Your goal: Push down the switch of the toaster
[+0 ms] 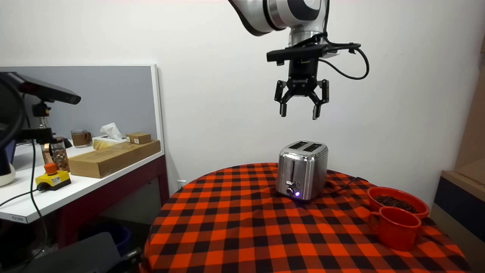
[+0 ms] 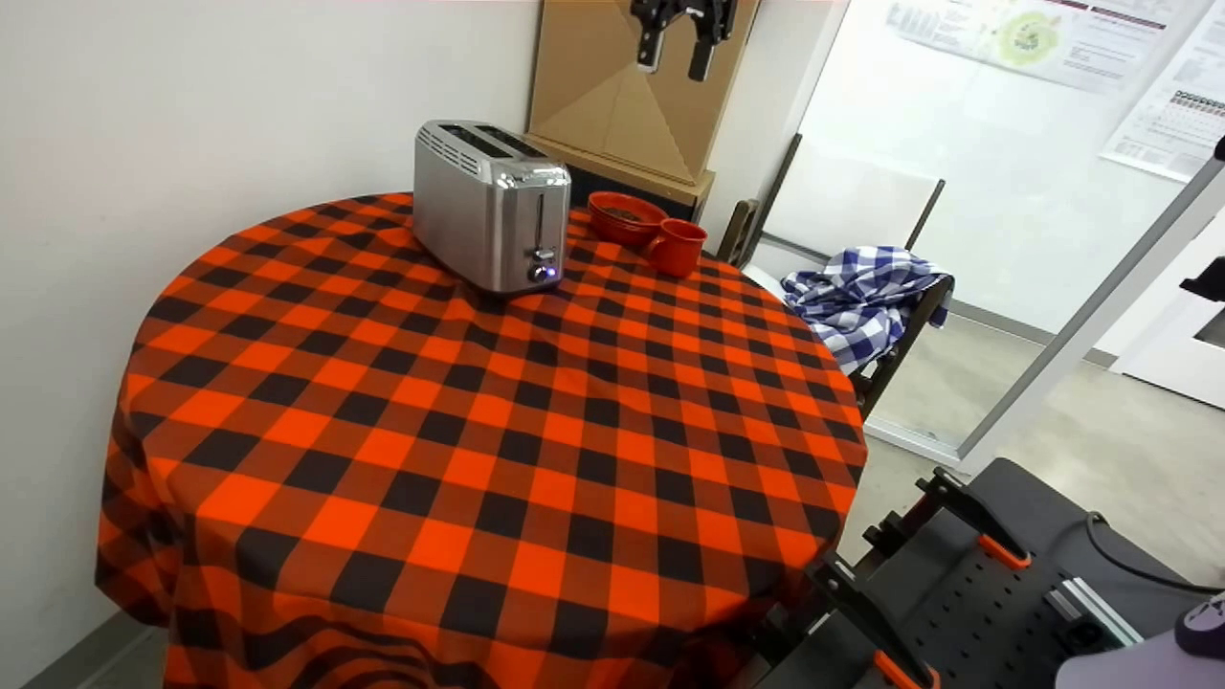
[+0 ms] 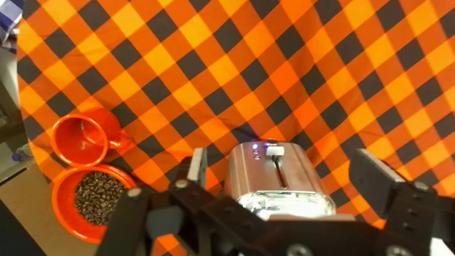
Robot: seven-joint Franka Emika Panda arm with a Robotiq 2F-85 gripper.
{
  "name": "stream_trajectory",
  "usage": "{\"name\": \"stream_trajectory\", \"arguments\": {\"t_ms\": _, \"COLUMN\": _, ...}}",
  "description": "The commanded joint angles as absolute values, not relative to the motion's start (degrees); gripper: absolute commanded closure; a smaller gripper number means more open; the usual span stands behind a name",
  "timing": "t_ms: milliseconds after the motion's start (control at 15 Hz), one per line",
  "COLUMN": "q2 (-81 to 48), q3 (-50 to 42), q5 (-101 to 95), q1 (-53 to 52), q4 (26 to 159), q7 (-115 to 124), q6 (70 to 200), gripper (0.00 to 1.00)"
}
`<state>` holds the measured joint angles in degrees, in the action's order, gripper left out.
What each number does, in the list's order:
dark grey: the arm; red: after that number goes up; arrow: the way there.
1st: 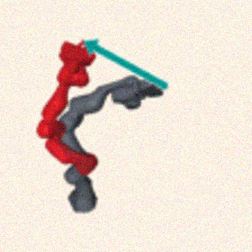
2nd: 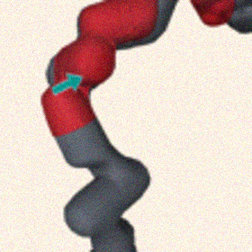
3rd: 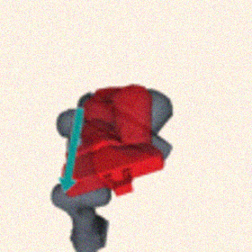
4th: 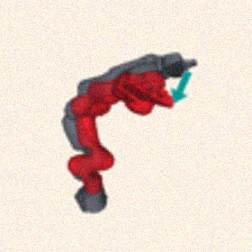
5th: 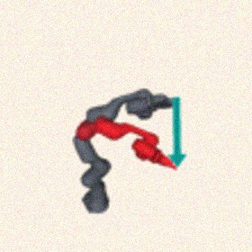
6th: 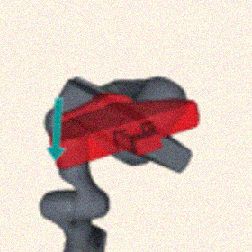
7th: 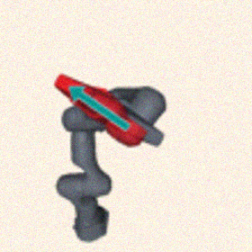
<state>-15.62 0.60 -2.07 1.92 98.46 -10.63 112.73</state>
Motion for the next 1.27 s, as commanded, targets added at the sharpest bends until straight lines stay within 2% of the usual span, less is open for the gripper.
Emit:
{"name": "stream_trajectory", "arguments": {"t_ms": 0, "q2": -1.86, "q3": 0.65, "q5": 1.78, "q1": 3.36, "q4": 112.65, "q7": -16.55, "q6": 112.32, "gripper": 0.00}}
{"name": "stream_trajectory", "arguments": {"t_ms": 467, "q2": 20.90, "q3": -3.30, "q5": 0.29, "q1": 3.20, "q4": 133.24, "q7": -18.53, "q6": 112.09, "gripper": 0.00}}
{"name": "stream_trajectory", "arguments": {"t_ms": 533, "q2": 12.95, "q3": -2.97, "q5": -0.18, "q1": 2.49, "q4": 125.90, "q7": -16.95, "q6": 111.97, "gripper": 0.00}}
{"name": "stream_trajectory", "arguments": {"t_ms": 733, "q2": 19.64, "q3": -3.88, "q5": -0.30, "q1": 2.38, "q4": 131.87, "q7": -16.94, "q6": 111.98, "gripper": 0.00}}
{"name": "stream_trajectory", "arguments": {"t_ms": 1200, "q2": 20.49, "q3": -3.89, "q5": -0.32, "q1": 2.33, "q4": 132.95, "q7": -16.92, "q6": 112.00, "gripper": 0.00}}
